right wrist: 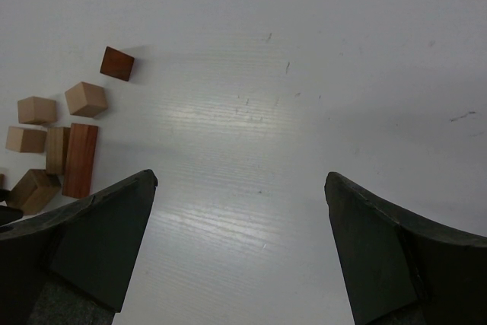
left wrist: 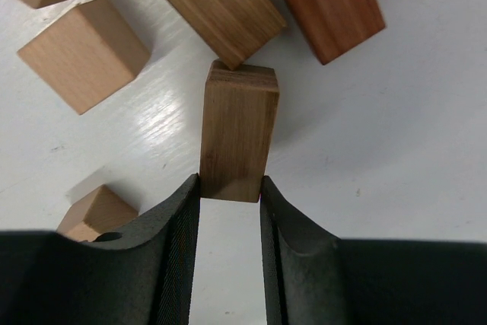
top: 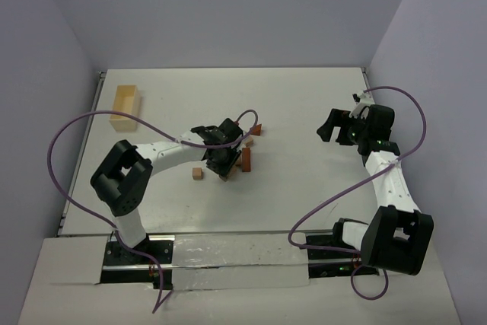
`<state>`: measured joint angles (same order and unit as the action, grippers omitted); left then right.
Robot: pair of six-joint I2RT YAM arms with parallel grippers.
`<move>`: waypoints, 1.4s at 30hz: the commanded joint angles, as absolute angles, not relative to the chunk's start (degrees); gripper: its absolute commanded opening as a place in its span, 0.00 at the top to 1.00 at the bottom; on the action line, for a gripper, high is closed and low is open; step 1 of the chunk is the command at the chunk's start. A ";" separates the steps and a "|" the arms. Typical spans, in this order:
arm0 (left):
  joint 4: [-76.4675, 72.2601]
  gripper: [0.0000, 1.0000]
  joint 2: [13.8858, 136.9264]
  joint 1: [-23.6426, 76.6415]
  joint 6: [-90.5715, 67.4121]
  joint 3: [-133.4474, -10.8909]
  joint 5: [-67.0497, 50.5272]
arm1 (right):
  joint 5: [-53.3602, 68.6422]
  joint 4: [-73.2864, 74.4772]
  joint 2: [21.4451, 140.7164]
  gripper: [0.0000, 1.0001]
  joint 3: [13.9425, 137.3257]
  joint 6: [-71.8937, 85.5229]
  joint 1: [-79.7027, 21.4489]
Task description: Build the wood block tower
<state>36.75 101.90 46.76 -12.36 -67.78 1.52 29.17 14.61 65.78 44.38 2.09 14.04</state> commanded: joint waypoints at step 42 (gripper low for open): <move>37.76 0.48 109.25 47.02 -8.70 -78.55 -0.35 | 30.44 14.01 66.27 0.00 47.51 1.41 14.24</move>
